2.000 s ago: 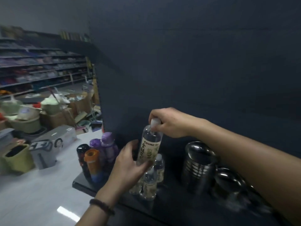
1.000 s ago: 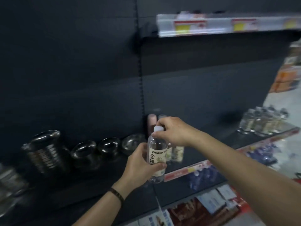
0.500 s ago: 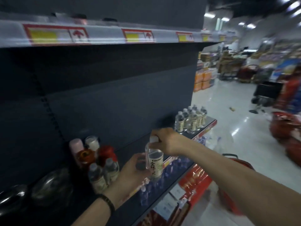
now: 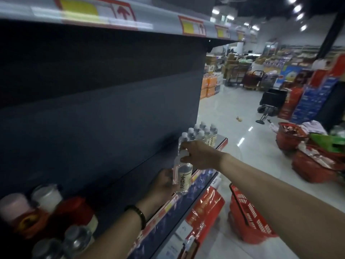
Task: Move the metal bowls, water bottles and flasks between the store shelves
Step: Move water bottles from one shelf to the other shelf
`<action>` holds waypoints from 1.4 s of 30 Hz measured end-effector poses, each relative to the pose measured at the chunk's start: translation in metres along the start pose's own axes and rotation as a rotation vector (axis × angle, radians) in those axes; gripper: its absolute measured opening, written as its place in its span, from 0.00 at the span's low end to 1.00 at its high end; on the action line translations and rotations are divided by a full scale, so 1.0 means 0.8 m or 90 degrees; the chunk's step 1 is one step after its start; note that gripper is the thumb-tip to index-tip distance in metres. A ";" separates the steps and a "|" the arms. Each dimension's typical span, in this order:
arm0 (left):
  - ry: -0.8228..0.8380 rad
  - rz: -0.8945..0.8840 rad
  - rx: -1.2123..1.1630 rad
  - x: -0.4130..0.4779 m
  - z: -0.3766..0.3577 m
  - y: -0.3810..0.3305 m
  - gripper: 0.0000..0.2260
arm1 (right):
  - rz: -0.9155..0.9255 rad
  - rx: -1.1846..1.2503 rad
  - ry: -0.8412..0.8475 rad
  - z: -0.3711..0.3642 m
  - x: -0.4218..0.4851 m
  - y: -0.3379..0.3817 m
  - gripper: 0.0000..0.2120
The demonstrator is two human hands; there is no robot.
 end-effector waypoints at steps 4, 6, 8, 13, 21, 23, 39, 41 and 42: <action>-0.012 0.051 -0.024 0.082 -0.028 0.000 0.23 | 0.015 -0.014 -0.006 -0.016 0.056 -0.070 0.15; -0.025 0.067 -0.056 0.124 -0.045 0.000 0.23 | 0.020 0.004 0.017 -0.025 0.086 -0.106 0.15; -0.039 0.079 -0.096 0.163 -0.064 -0.002 0.22 | 0.056 0.003 0.025 -0.034 0.112 -0.141 0.14; -0.082 0.121 -0.149 0.251 -0.110 0.002 0.23 | 0.035 -0.025 0.005 -0.068 0.179 -0.220 0.17; -0.117 0.153 -0.173 0.345 -0.146 0.012 0.26 | 0.048 -0.045 0.019 -0.104 0.253 -0.289 0.16; -0.116 0.158 -0.171 0.354 -0.150 0.015 0.28 | 0.055 -0.043 0.014 -0.111 0.263 -0.297 0.16; -0.128 0.145 -0.058 0.362 -0.147 0.008 0.24 | 0.056 -0.025 0.029 -0.125 0.282 -0.304 0.23; -0.130 0.146 0.033 0.352 -0.139 0.007 0.18 | 0.054 -0.048 -0.003 -0.118 0.279 -0.303 0.21; -0.129 0.148 0.087 0.347 -0.133 0.009 0.17 | 0.055 -0.064 -0.035 -0.112 0.276 -0.300 0.20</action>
Point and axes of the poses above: each hand's wrist, its own x-axis towards the middle knuckle, its own z-axis out of the back of the hand, y = z × x, the point moved 1 cm from there along x, towards the middle knuckle, and after that the axes turned 10 degrees about -x, right-handed, at the moved point
